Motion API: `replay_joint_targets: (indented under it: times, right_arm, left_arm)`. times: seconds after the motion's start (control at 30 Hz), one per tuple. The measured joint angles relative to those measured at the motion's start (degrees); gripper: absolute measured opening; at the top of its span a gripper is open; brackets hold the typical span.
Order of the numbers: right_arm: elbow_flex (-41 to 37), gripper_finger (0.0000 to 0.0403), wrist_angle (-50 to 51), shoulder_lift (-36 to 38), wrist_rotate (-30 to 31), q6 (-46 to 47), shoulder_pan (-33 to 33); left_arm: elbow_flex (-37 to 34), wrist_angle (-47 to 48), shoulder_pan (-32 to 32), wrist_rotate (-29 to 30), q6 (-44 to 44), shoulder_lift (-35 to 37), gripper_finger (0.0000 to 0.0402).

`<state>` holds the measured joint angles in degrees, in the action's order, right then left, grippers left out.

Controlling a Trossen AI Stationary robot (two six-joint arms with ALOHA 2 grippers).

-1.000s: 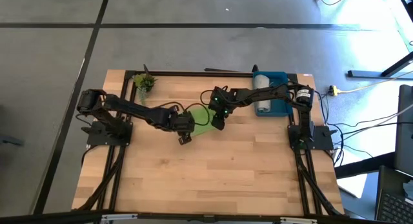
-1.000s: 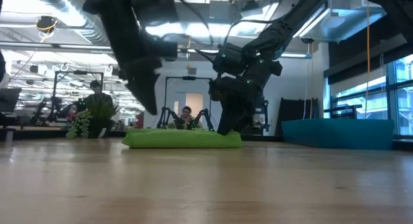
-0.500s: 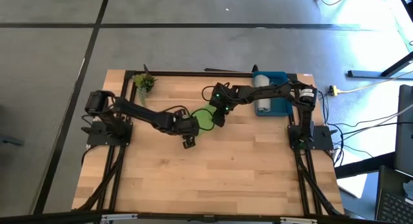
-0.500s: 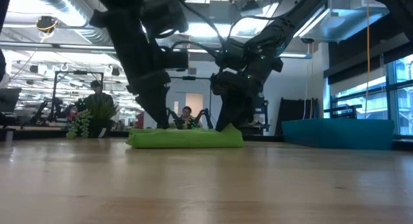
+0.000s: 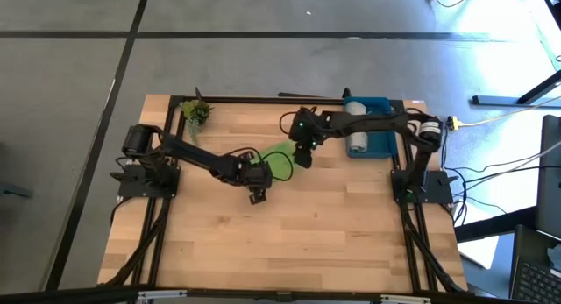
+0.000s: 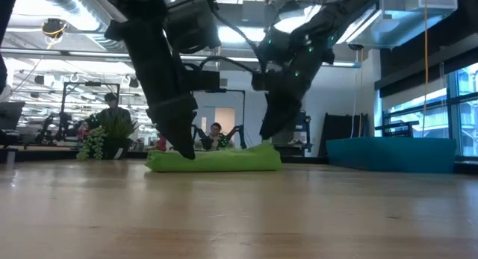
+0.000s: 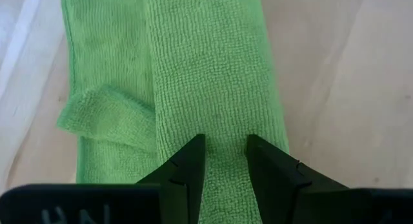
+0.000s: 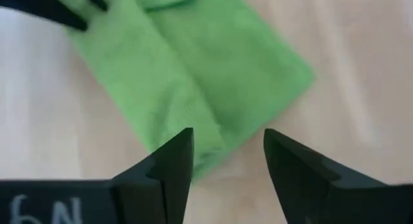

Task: Roll microfiber towels into tight, uniform cylinder then place into a basket
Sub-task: Roll the green towel

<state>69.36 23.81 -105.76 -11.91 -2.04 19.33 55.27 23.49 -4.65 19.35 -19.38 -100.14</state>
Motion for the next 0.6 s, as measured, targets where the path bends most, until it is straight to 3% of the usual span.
replay_joint_targets:
  times: [0.1,0.43,0.6]
  right_arm:
    - [0.02,0.0188,0.19,2.22,3.7,-3.1,-0.94]
    - [-2.45,0.0188,-1.43,2.87,3.88,-15.5,-8.62]
    - [-6.69,0.0188,-12.74,2.84,3.88,-20.65,-10.73]
  left_arm:
    - [0.0,0.11,-0.44,0.47,0.0,0.29,0.0105]
    - [-0.04,1.96,-0.78,1.36,0.04,3.6,0.0105]
    - [-0.02,2.65,-0.8,1.55,0.04,7.1,0.0105]
